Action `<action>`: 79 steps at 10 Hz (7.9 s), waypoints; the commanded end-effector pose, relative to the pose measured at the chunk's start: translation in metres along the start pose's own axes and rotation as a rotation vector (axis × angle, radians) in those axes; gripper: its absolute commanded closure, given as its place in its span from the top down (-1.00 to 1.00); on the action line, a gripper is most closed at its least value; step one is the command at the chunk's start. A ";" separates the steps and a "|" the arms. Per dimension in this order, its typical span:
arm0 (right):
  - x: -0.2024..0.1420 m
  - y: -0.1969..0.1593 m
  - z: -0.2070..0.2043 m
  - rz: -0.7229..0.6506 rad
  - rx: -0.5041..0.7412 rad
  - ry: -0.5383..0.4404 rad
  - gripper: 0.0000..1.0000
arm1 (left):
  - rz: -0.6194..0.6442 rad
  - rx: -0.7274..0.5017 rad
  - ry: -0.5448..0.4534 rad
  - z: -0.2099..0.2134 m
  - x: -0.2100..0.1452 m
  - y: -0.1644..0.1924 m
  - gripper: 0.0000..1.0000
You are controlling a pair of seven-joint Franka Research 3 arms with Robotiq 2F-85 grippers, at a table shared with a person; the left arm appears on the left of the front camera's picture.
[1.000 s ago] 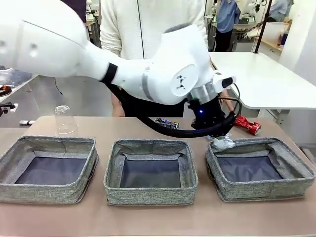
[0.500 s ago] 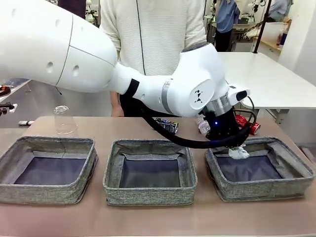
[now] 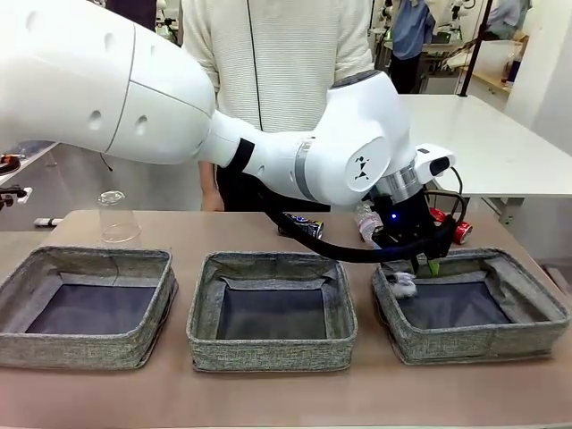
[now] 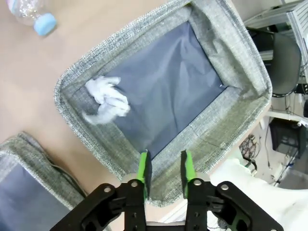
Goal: Sort the waste into the appropriate baskets.
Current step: Place the picked waste into the Fabric basket indicated by the person, then pick up the waste item pointed out by the person.
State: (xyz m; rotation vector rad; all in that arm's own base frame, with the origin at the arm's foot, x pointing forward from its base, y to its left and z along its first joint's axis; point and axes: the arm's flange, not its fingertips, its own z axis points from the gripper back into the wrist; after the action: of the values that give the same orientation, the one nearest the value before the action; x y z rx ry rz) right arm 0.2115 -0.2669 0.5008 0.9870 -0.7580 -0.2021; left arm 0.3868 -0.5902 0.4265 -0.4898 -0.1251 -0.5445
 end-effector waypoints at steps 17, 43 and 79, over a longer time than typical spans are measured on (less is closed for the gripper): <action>-0.071 0.110 -0.186 0.008 0.427 0.623 1.00 | 0.429 -0.613 -0.204 0.374 -0.345 0.323 1.00; -0.061 0.118 -0.204 0.014 0.399 0.652 1.00 | 0.540 -0.837 -0.480 0.398 -0.439 0.426 1.00; 0.021 -0.007 -0.621 0.427 -0.694 0.638 1.00 | 0.540 -0.837 -0.480 0.398 -0.439 0.426 1.00</action>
State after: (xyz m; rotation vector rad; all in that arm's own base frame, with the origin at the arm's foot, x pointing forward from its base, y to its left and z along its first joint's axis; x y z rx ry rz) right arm 0.6318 0.1479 0.3027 0.1451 -0.2576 0.1948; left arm 0.2433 0.1238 0.4908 -1.3992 -0.2090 0.0920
